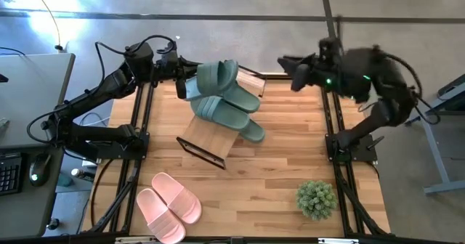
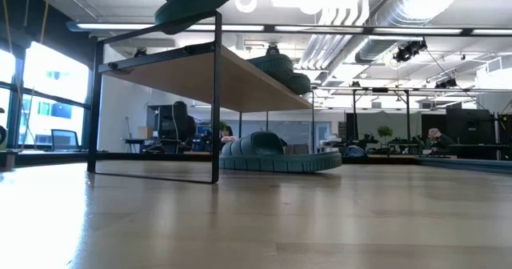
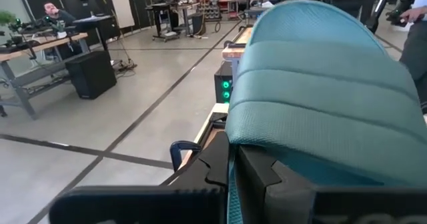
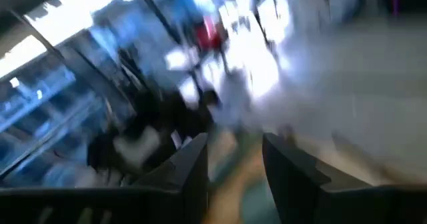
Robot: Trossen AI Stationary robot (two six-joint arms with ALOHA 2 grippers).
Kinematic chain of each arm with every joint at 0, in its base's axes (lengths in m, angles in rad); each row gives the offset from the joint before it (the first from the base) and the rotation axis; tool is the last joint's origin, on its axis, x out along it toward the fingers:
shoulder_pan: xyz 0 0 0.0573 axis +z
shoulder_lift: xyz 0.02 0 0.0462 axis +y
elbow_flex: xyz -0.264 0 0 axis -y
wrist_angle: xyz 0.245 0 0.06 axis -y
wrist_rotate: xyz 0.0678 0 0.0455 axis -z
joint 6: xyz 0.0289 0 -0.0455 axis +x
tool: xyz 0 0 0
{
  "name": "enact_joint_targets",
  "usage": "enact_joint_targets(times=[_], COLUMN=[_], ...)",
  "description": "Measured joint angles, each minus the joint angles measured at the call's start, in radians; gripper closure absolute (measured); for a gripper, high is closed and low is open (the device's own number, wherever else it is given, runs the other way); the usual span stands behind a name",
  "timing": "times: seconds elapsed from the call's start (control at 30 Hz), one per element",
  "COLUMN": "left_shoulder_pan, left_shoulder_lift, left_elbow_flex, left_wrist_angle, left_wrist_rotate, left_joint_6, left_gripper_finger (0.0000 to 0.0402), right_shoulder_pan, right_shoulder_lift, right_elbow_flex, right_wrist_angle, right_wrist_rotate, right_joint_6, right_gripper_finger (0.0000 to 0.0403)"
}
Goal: Pick and place slides into the shelf
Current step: Put the green slide under the shelf
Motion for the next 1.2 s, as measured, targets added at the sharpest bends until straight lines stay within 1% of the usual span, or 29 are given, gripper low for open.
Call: enact_joint_targets(times=[0.03, 0.07, 0.1, 0.13, 0.23, 0.27, 0.37, 0.47, 0.53, 0.73, 0.87, 1.0, 1.2], left_shoulder_pan=[0.0, 0.0, 0.0, 0.0, 0.0, 0.0, -0.002, -0.01, -0.016, -0.015, -0.015, -0.016, -0.026], left_shoulder_lift=[0.0, 0.0, 0.0, 0.0, 0.0, 0.0, 0.0, 0.0, 0.0, 0.0, 0.0, 0.007, 0.016], left_elbow_flex=[0.0, 0.0, 0.0, 0.0, 0.0, 0.0, 0.0, 0.0, 0.0, 0.0, 0.0, 0.0, 0.001], left_wrist_angle=[-0.001, -0.001, -0.001, -0.001, -0.002, -0.003, -0.003, -0.003, -0.003, -0.01, -0.01, -0.012, -0.013], left_wrist_rotate=[0.0, 0.0, 0.0, 0.0, 0.0, 0.0, 0.0, 0.0, -0.003, -0.008, -0.01, -0.009, -0.016], left_joint_6=[0.006, 0.008, 0.008, 0.009, 0.011, 0.013, 0.018, 0.019, 0.028, 0.037, 0.042, 0.044, 0.048], left_gripper_finger=[0.0402, 0.0402, 0.0402, 0.0402, 0.0402, 0.0402, 0.0402, 0.0402, 0.0402, 0.0402, 0.0402, 0.0402, 0.0402], right_shoulder_pan=[-0.033, -0.061, -0.084, -0.109, -0.192, -0.216, -0.281, -0.334, -0.356, -0.375, -0.38, -0.379, -0.395], right_shoulder_lift=[0.001, 0.008, 0.021, 0.033, 0.067, 0.075, 0.108, 0.134, 0.147, 0.207, 0.236, 0.251, 0.272], right_elbow_flex=[0.0, 0.0, -0.001, -0.002, -0.003, -0.002, -0.001, -0.002, -0.002, -0.002, -0.002, -0.003, -0.002], right_wrist_angle=[-0.086, -0.14, -0.171, -0.183, -0.12, -0.087, -0.021, -0.026, -0.025, 0.012, 0.026, 0.057, 0.05], right_wrist_rotate=[-0.047, -0.058, -0.083, -0.129, -0.329, -0.374, -0.485, -0.597, -0.656, -0.728, -0.767, -0.764, -0.771], right_joint_6=[0.092, 0.166, 0.213, 0.237, 0.232, 0.218, 0.207, 0.182, 0.194, 0.259, 0.265, 0.26, 0.278], right_gripper_finger=[0.0272, 0.0273, 0.0274, 0.0274, 0.0274, 0.0274, 0.0274, 0.0274, 0.0274, 0.0274, 0.0274, 0.0274, 0.0274])
